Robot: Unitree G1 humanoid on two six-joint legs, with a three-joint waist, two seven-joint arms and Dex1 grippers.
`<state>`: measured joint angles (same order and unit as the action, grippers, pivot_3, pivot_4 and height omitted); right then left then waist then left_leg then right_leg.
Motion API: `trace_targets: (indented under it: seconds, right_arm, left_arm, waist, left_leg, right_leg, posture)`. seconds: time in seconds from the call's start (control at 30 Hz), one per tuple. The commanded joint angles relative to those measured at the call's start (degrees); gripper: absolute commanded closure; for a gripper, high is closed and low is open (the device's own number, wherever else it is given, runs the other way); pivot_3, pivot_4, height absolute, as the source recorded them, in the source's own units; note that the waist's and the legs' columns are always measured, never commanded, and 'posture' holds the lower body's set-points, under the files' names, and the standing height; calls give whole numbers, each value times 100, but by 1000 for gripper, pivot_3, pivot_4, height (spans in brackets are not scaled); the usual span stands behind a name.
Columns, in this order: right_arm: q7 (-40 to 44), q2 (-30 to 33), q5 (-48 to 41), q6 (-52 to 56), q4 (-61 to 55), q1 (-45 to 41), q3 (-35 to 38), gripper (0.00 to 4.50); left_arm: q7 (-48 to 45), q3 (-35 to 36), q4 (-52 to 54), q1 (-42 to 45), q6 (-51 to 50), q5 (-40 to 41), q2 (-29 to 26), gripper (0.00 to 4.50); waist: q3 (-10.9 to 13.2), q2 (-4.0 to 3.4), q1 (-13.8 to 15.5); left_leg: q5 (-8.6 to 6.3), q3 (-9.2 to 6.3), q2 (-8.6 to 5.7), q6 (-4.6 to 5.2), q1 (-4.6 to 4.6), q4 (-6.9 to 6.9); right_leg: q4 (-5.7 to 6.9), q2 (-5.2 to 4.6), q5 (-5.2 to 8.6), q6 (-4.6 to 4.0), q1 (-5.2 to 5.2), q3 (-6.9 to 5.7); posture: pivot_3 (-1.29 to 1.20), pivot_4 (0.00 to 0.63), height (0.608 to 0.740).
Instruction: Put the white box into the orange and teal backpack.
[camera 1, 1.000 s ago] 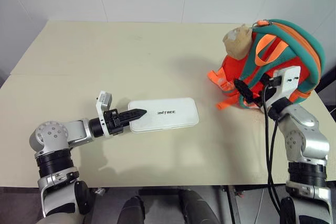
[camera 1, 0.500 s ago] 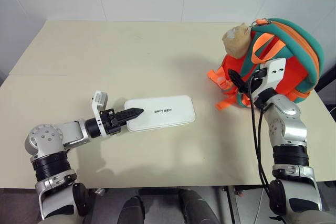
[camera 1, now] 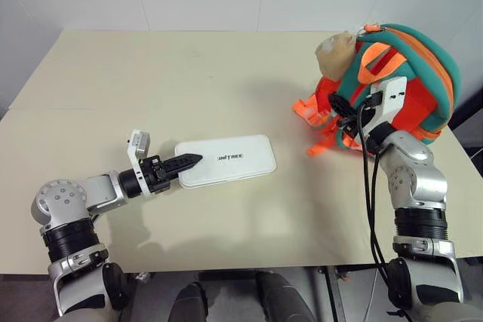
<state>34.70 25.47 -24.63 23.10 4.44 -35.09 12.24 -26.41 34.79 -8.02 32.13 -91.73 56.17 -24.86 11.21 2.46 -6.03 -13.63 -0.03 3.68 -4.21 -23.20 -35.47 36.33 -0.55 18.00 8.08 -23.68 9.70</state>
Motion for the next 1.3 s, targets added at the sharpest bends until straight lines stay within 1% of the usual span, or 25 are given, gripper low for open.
trace_targets:
  seconds: [0.03, 0.1, 0.2, 0.4, 0.57, 0.67, 0.73, 0.8, 0.87, 0.93, 1.1, 1.17, 1.3]
  right_arm:
    - [335, 242, -833, 849, -1270, 208, -6, 4500]
    - [499, 388, -1332, 1350, -1870, 397, -14, 4500]
    - [590, 581, -1923, 1907, -2449, 533, 24, 4500]
    - [902, 1066, -3370, 2784, -3417, 512, 87, 4500]
    - [1304, 1600, -4405, 3200, -3857, 354, 31, 4500]
    - [1781, 2076, -4829, 3359, -4085, 378, -2, 4500]
    - [2292, 2431, -4829, 3359, -4223, 447, -73, 4500]
    - [2690, 2682, -4633, 3249, -4269, 513, -183, 4500]
    - [3110, 2900, -4257, 3010, -4208, 594, -331, 4500]
    - [3443, 2986, -3822, 2700, -4017, 636, -501, 4500]
    - [3690, 2786, -2901, 1974, -3430, 613, -891, 4500]
    - [3623, 2585, -2732, 1784, -3185, 596, -933, 4500]
    - [3702, 2414, -2621, 1634, -2941, 693, -946, 4500]
  left_arm:
    - [-189, 94, -191, 178, 299, -17, -365, 3177]
    - [-280, 58, -423, 262, 514, -97, -613, 3177]
    - [-450, -48, -744, 370, 789, -209, -928, 3177]
    - [-893, -318, -1433, 704, 1389, -524, -1510, 3177]
    - [-1292, -584, -1693, 925, 1647, -639, -1723, 3177]
    - [-1532, -747, -1737, 985, 1758, -695, -1817, 3177]
    - [-1687, -836, -1732, 1032, 1845, -715, -1883, 3177]
    - [-1813, -914, -1729, 1063, 1897, -727, -1940, 3177]
    - [-1990, -1030, -1666, 1064, 2005, -766, -2021, 3177]
    - [-2233, -1101, -1530, 1033, 2196, -783, -2134, 3177]
    - [-2930, -1058, -1216, 848, 2745, -750, -2365, 3177]
    - [-3193, -957, -973, 709, 2933, -674, -2460, 3177]
    - [-3798, -503, -412, 409, 3717, -436, -2355, 3177]
  waist:
    - [0, -1, 0]
    - [1, -1, 2]
    - [1, -2, -2]
    - [2, -1, 11]
    - [3, -1, 73]
    - [4, -1, 127]
    - [5, -1, 147]
    - [6, 1, 159]
    - [7, 2, 157]
    - [7, 3, 147]
    - [7, 3, 124]
    - [8, 3, 120]
    - [8, 4, 147]
  left_leg:
    - [0, 0, 0, 0, 0, 3]
    - [0, -1, 0, -2, 0, 8]
    - [0, 1, 0, -2, -1, 14]
    - [-1, 1, 1, -2, -3, 36]
    - [-9, 2, 3, -3, -16, 39]
    - [-11, 2, 7, -4, -23, 40]
    - [-13, 2, 8, -4, -31, 39]
    - [-13, 0, 8, -4, -41, 37]
    - [-14, 0, 8, -2, -42, 34]
    - [-14, 2, 7, -2, -42, 30]
    - [-13, 2, 7, -3, -40, 26]
    - [-13, 4, 7, -3, -40, 26]
    - [-13, 5, 10, -4, -43, 26]
  right_leg:
    - [-1, 0, 0, 0, -1, 0]
    - [-3, 0, 1, -2, -2, -1]
    - [-11, -1, 2, -3, -3, -2]
    - [-30, -1, 6, -10, -6, -5]
    - [-41, -3, 12, -14, -15, -8]
    - [-39, -2, 20, -21, -24, -13]
    - [-37, -2, 25, -22, -31, -16]
    - [-38, -2, 26, -22, -37, -19]
    - [-38, -2, 26, -22, -38, -19]
    - [-36, -2, 26, -21, -39, -19]
    - [-28, -2, 26, -21, -41, -19]
    - [-26, -2, 26, -22, -43, -18]
    - [-17, -2, 29, -28, -49, -18]
  posture:
    - [0, 150, 740]
    - [0, 150, 740]
    - [0, 150, 740]
    - [0, 150, 740]
    - [0, 150, 740]
    - [0, 150, 740]
    - [0, 150, 740]
    - [0, 150, 740]
    - [0, 150, 740]
    - [0, 150, 740]
    - [0, 150, 740]
    - [0, 150, 740]
    - [0, 150, 740]
